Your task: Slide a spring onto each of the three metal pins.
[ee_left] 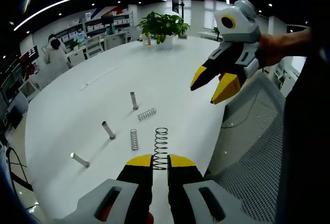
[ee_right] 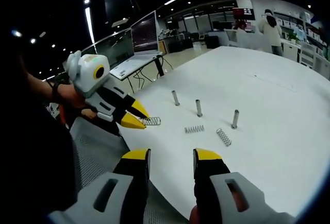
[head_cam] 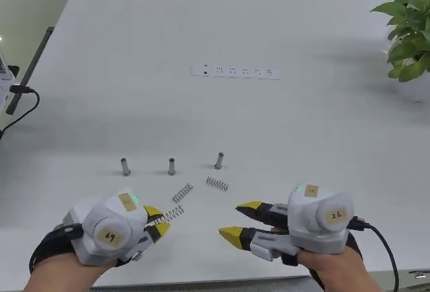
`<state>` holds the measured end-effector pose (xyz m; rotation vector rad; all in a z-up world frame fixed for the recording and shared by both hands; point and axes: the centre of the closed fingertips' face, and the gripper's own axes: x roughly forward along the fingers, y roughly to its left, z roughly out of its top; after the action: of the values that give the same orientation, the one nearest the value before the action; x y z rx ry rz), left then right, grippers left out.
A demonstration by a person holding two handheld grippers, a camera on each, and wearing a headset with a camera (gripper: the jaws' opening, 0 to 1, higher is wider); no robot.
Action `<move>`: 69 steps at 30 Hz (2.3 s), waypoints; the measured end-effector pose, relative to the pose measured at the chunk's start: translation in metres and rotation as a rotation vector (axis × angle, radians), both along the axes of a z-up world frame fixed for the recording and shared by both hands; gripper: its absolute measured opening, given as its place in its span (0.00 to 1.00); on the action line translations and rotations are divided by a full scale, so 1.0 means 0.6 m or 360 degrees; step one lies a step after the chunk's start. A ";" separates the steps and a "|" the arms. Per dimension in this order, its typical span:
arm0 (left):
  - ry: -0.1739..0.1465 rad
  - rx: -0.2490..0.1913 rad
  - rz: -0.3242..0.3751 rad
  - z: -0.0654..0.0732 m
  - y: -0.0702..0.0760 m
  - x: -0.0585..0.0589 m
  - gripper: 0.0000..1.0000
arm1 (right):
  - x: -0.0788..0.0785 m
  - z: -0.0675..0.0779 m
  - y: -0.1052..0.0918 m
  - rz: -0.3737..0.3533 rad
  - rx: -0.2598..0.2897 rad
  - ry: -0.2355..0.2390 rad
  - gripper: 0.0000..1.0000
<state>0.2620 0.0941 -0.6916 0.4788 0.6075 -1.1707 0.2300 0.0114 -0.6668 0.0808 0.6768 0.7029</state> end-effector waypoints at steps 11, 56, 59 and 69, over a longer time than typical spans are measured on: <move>-0.0046 -0.0062 -0.0154 0.032 -0.038 -0.012 0.02 | 0.010 0.012 0.035 0.0073 0.0128 0.0013 0.24; -0.0155 -0.0132 -0.0437 0.067 -0.125 -0.012 0.02 | 0.040 0.068 0.040 0.0425 -0.0157 -0.0073 0.09; -0.0148 -0.0136 -0.0440 0.064 -0.125 -0.013 0.02 | 0.037 0.065 0.041 0.0514 -0.0229 -0.0077 0.09; -0.0159 -0.0124 -0.0463 0.063 -0.125 -0.018 0.02 | 0.027 0.057 0.042 0.0860 -0.0515 -0.0115 0.15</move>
<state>0.2514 0.0190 -0.6539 0.5684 0.4129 -1.4314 0.2462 0.0365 -0.6325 -0.4382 0.7419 1.0967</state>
